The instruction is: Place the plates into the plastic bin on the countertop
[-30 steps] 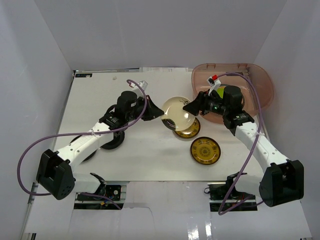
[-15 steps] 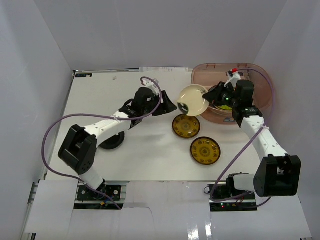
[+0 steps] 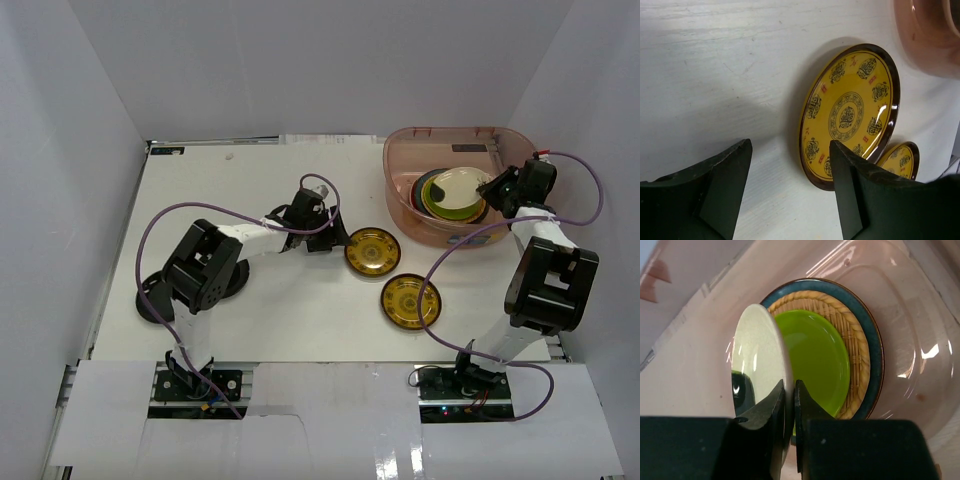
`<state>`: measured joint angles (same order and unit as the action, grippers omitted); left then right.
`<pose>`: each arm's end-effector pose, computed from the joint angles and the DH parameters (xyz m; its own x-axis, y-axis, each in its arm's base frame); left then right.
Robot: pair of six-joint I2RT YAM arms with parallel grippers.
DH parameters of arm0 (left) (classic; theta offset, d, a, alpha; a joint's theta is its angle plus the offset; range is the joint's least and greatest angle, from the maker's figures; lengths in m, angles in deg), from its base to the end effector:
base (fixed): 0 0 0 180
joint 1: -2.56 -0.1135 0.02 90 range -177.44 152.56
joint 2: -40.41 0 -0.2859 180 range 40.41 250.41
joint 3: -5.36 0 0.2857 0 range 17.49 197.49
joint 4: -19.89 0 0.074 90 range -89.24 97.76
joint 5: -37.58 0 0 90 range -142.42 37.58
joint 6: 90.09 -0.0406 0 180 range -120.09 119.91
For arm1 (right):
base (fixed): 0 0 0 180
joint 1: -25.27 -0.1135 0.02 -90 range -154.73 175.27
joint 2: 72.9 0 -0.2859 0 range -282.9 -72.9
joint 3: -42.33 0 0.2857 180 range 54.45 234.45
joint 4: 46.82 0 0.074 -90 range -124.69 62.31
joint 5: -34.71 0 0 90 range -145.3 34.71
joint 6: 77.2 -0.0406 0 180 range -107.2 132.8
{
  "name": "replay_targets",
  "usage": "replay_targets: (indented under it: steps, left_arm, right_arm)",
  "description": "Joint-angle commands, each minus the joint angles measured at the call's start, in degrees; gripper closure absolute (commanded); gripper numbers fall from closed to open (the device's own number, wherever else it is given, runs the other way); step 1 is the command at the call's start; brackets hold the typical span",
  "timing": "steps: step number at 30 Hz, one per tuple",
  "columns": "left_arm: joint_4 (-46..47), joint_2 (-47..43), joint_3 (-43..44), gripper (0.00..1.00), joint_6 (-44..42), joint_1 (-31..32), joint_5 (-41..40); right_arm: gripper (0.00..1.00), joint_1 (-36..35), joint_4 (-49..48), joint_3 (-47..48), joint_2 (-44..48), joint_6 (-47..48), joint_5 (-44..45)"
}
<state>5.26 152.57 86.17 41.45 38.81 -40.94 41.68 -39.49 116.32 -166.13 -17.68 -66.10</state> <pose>0.3588 -0.2731 0.1478 -0.8923 -0.1516 -0.4252 0.1327 0.8123 -0.5679 0.3932 -0.1079 0.2539 -0.3106 0.6109 -0.7282 0.3181 0.7888 0.5260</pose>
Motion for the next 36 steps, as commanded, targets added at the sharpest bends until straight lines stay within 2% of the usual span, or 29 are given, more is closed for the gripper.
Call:
replay_targets:
  steps: [1, 2, 4, 5, 6, 7, 8, 12, 13, 16, 17, 19, 23, 27, 29, 31, 36]
  left_arm:
    - [-1.54, 1.48, 1.54, 0.26, -1.29, 0.58, 1.43]
    - [-1.54, 2.35, 1.71, 0.27, -1.46, 0.75, 1.43]
    - [-1.63, 3.24, 2.07, 0.30, -1.55, 0.66, 1.35]
    - [-1.72, 3.68, 2.24, 0.31, -1.55, 0.75, 1.35]
    - [-1.72, 4.46, 2.33, 0.32, -1.55, 0.75, 1.43]
    - [-1.63, 4.73, 2.50, 0.34, -1.37, 0.84, 1.35]
    - [-1.63, 5.00, 2.68, 0.35, -1.29, 1.01, 1.35]
    - [-1.45, 6.58, 4.17, 0.48, -0.94, 1.72, 1.08]
    - [-1.37, 6.76, 4.52, 0.59, -0.93, 1.98, 1.00]
    - [-1.28, 7.02, 4.27, 0.77, -0.50, 2.07, 0.56]
    - [-1.28, 6.85, 3.74, 0.87, -0.41, 2.07, 0.29]
    - [-1.28, 5.28, 2.60, 1.00, -0.41, 2.07, -0.67]
    - [-1.19, -1.21, -2.67, 1.00, -1.37, 2.07, -4.79]
    - [-1.10, -10.71, -9.52, 1.00, -1.99, 1.98, -6.30]
    - [-0.75, -16.76, -13.39, 1.00, -1.99, 1.98, -5.95]
    - [-0.05, -20.47, -16.28, 1.00, -1.73, 1.98, -5.43]
    - [3.80, -30.50, -19.81, 1.00, -0.67, 1.98, -2.17]
  right_arm:
    - [0.86, 0.21, -3.11, 4.23, -1.25, -2.21, -2.20]
    - [0.67, 0.21, -2.68, 4.14, -1.43, -2.22, -1.68]
    - [0.47, 0.21, -1.89, 3.97, -0.90, -1.52, 0.43]
    - [0.29, 0.21, -1.62, 3.44, 0.32, -1.25, 0.87]
    - [0.20, 0.21, -0.92, 3.35, 1.03, -0.20, 1.57]
    - [0.06, 0.21, -0.22, 3.35, 2.86, 0.41, 2.19]
    - [0.02, 0.12, 0.14, 2.65, 4.18, 0.94, 2.72]
    - [0.02, -0.40, -1.61, -2.95, 12.00, 1.39, 1.94]
    - [0.03, -1.54, -1.97, -5.42, 15.07, 1.65, 1.41]
    - [0.07, -4.61, -2.75, -8.50, 20.17, 2.61, -0.96]
    - [0.10, -7.58, -2.76, -9.39, 21.15, 3.92, -1.40]
    - [0.11, -11.20, -2.24, -11.23, 23.43, 5.68, -2.37]
    - [0.12, -21.47, 1.00, -11.33, 23.80, 12.62, -8.16]
    - [0.02, -28.52, 8.47, -8.79, 21.87, 19.46, -11.96]
    - [0.07, -32.38, 12.25, -7.12, 19.67, 21.86, -10.91]
    - [0.10, -34.58, 13.14, -6.67, 17.83, 23.71, -10.46]
    - [0.09, -36.18, 15.34, -5.36, 13.87, 24.15, -13.36]
